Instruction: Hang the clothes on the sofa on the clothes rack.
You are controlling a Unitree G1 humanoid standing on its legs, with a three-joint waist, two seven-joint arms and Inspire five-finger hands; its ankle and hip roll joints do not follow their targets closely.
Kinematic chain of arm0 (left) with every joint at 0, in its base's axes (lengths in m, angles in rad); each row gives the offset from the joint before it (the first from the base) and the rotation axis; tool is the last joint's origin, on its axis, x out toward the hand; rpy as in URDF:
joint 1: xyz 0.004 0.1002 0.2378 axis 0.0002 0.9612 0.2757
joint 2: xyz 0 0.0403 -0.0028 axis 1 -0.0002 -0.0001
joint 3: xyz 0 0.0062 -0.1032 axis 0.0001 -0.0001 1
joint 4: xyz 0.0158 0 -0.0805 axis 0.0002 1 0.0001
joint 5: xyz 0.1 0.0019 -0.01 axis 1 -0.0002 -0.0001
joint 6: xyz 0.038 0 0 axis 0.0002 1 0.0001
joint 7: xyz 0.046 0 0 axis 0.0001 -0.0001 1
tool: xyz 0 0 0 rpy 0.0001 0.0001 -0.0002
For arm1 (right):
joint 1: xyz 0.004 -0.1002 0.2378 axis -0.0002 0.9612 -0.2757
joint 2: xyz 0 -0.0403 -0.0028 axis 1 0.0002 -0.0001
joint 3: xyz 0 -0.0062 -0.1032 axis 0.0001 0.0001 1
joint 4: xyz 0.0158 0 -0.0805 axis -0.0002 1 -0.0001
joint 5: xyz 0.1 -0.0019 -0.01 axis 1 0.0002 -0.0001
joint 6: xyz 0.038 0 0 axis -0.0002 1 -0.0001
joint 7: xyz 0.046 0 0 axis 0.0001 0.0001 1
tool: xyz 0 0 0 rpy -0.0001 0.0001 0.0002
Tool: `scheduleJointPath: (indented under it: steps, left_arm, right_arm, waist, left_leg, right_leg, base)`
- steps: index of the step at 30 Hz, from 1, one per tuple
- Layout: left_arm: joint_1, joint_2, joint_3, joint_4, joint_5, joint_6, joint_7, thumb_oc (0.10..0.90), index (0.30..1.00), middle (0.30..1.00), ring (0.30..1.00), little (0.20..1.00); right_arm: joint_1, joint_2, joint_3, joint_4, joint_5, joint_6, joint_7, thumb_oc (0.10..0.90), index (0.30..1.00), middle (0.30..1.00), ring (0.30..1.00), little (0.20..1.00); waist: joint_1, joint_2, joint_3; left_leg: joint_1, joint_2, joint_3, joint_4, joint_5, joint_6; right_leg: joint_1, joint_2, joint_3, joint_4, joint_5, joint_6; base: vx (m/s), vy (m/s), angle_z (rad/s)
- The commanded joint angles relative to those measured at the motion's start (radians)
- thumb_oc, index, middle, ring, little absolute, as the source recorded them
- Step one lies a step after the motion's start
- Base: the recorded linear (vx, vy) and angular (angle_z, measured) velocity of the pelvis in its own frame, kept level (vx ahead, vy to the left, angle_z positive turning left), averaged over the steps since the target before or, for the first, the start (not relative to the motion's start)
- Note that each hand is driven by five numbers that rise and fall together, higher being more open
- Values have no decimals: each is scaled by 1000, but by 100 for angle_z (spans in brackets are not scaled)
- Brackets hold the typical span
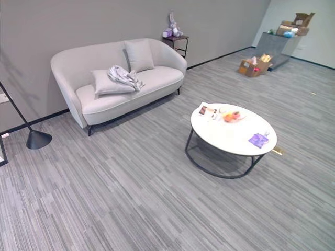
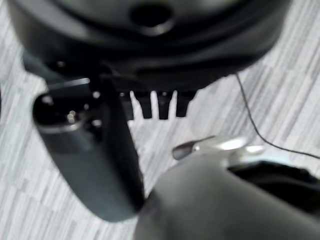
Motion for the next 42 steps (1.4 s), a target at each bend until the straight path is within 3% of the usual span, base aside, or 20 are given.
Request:
scheduleJointPath:
  steps: [1, 12, 19, 21, 23, 26, 27, 28, 30, 32, 34, 37, 40, 41, 42]
  left_arm:
    - [-36, -36, 34, 66, 31, -19, 3, 800, 900, 900, 900, 900]
    - [-50, -33, 9, 63, 63, -14, 2, 800, 900, 900, 900, 900]
    - [-69, -23, 6, 63, 81, -18, 0, 800, 900, 900, 900, 900]
    - [-89, -20, -19, 56, 101, -24, -3, 800, 900, 900, 900, 900]
    - [-95, -20, -35, 52, 131, -26, -8, 800, 900, 900, 900, 900]
    - [-99, -12, -46, 57, 157, -16, -28, 800, 900, 900, 900, 900]
    - [-100, -3, -34, 67, 157, -13, -34, 800, 900, 900, 900, 900]
    - [-100, -3, -34, 67, 157, -13, -34, 800, 900, 900, 900, 900]
    - [-104, 8, -20, 83, 160, -12, -37, 800, 900, 900, 900, 900]
    - [-110, 13, -10, 92, 158, -13, -35, 800, 900, 900, 900, 900]
    - [-116, 14, -3, 95, 160, -20, -27, 800, 900, 900, 900, 900]
    - [-112, 12, -11, 95, 178, -28, -24, 800, 900, 900, 900, 900]
    - [-110, 13, -9, 95, 179, -31, -24, 800, 900, 900, 900, 900]
    - [-102, 24, -3, 93, 178, -43, -13, 800, 900, 900, 900, 900]
    - [-104, 21, -4, 86, 169, -46, -9, 800, 900, 900, 900, 900]
  right_arm:
    - [-5, 67, 51, 37, -58, 0, 9, 800, 900, 900, 900, 900]
    - [11, 56, 82, -14, -96, -1, 9, 800, 900, 900, 900, 900]
    - [8, 27, 63, 18, -123, 7, 28, 800, 900, 900, 900, 900]
    - [-11, 11, 49, 26, -145, 4, 30, 800, 900, 900, 900, 900]
    - [-11, -1, 36, 30, -160, 11, 49, 800, 900, 900, 900, 900]
    - [-9, -22, 12, 66, -161, 28, 72, 800, 900, 900, 900, 900]
    - [-5, -35, -8, 84, -146, 31, 82, 800, 900, 900, 900, 900]
    - [-5, -35, -8, 85, -146, 31, 82, 800, 900, 900, 900, 900]
    - [-9, -51, -27, 87, -132, 31, 82, 800, 900, 900, 900, 900]
    - [-18, -67, -50, 87, -125, 32, 78, 800, 900, 900, 900, 900]
    - [-14, -72, -68, 96, -122, 37, 81, 800, 900, 900, 900, 900]
    - [10, -82, -90, 107, -137, 48, 97, 800, 900, 900, 900, 900]
    - [15, -89, -97, 111, -135, 49, 99, 800, 900, 900, 900, 900]
    - [22, -118, -101, 120, -161, 41, 92, 800, 900, 900, 900, 900]
    - [20, -132, -101, 120, -164, 34, 82, 800, 900, 900, 900, 900]
  waist:
    - [-10, -40, -14]
    - [-3, -46, 8]
    - [-8, -19, 11]
    - [-12, 0, 27]
    - [-23, 9, 54]
    - [-26, 25, 78]
    - [-22, 26, 75]
    - [-24, 26, 75]
    - [-25, 25, 73]
    - [-39, 15, 76]
    - [-50, 13, 79]
    - [-71, 10, 66]
    - [-71, 2, 60]
    - [-78, -5, 22]
    - [-78, 13, 16]
  left_leg:
    - [-53, -31, -56, 74, -82, 14]
    - [-75, -44, -63, 120, -111, 25]
    - [-41, -50, -73, 1, -74, 51]
    - [-20, -65, -77, -55, -48, 68]
    - [17, -77, -73, -77, -49, 84]
    - [54, -68, -90, -82, -66, 89]
    - [62, -63, -98, -82, -80, 79]
    - [62, -62, -100, -82, -81, 78]
    - [69, -50, -107, -82, -98, 61]
    - [93, -46, -127, -82, -127, 37]
    - [126, -28, -147, -82, -159, 15]
    - [190, 12, -158, -82, -204, -15]
    - [202, 18, -163, -82, -213, -21]
    - [228, 120, -156, -82, -192, -72]
    - [216, 173, -161, -82, -142, -89]
  right_leg:
    - [36, -36, -20, -85, 51, 81]
    - [34, -44, -21, -85, 56, 86]
    - [-28, -65, -29, 6, 39, 107]
    - [-103, -80, -56, 180, 0, 136]
    - [-183, -120, -83, 374, 63, 180]
    - [-267, -174, -148, 542, 118, 192]
    - [-282, -222, -196, 479, 98, 182]
    - [-280, -222, -199, 478, 97, 182]
    - [-276, -242, -210, 330, 88, 174]
    - [-288, -269, -173, 116, 157, 197]
    - [-314, -307, -123, -15, 230, 231]
    - [-339, -362, -84, -49, 311, 262]
    - [-327, -365, -87, -50, 318, 263]
    - [-329, -321, -103, 21, 272, 257]
    - [-338, -279, -107, 59, 240, 240]
  base:
    - [4, 12, 6]
    - [10, 23, 1]
    - [12, 93, -2]
    - [-8, 202, -13]
    - [28, 177, 1]
    - [116, 64, 2]
    - [180, -32, 33]
    - [193, -99, 47]
    - [192, -156, 40]
    - [307, -238, 11]
    - [337, -236, -1]
    - [425, -294, 8]
    - [304, -281, 18]
    - [610, -724, 45]
    - [694, -879, 45]
